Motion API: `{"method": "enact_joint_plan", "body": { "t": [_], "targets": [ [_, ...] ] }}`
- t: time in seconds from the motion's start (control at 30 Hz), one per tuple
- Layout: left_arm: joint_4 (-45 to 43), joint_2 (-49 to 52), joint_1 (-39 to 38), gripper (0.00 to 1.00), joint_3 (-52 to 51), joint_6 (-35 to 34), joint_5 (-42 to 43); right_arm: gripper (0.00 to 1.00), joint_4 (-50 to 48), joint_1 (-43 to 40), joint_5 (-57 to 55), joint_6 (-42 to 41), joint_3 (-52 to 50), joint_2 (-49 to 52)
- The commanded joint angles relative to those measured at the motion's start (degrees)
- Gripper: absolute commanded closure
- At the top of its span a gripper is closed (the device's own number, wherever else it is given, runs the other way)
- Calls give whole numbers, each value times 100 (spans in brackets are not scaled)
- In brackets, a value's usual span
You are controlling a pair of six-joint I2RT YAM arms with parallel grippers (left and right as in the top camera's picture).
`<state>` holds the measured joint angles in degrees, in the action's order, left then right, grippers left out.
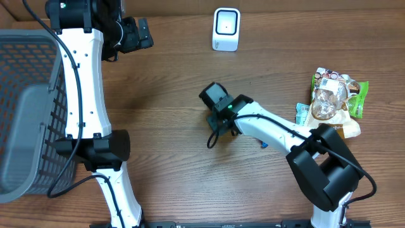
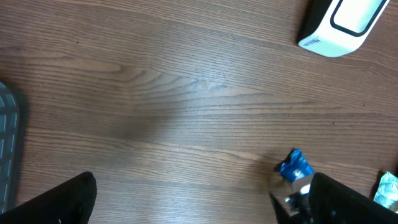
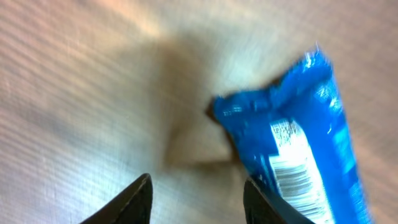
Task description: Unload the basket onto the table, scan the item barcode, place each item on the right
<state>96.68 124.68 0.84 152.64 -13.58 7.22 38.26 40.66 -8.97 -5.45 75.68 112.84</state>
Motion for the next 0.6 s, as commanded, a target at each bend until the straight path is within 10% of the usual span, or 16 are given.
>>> {"method": "enact_joint_plan", "body": {
  "t": [0.0, 0.27, 0.4, 0.57],
  "targets": [
    [11, 4, -22, 0, 111, -79, -17, 48, -22, -186, -256, 254, 509, -129],
    [11, 4, -22, 0, 111, -79, -17, 35, 2677, -942, 0, 444, 2236, -164],
    [11, 4, -22, 0, 111, -79, -17, 14, 3246, -1401, 822, 940, 2245, -144],
    [11, 4, -22, 0, 111, -79, -17, 11, 3320, -1956, 1635, 1519, 1563, -144]
  ]
}}
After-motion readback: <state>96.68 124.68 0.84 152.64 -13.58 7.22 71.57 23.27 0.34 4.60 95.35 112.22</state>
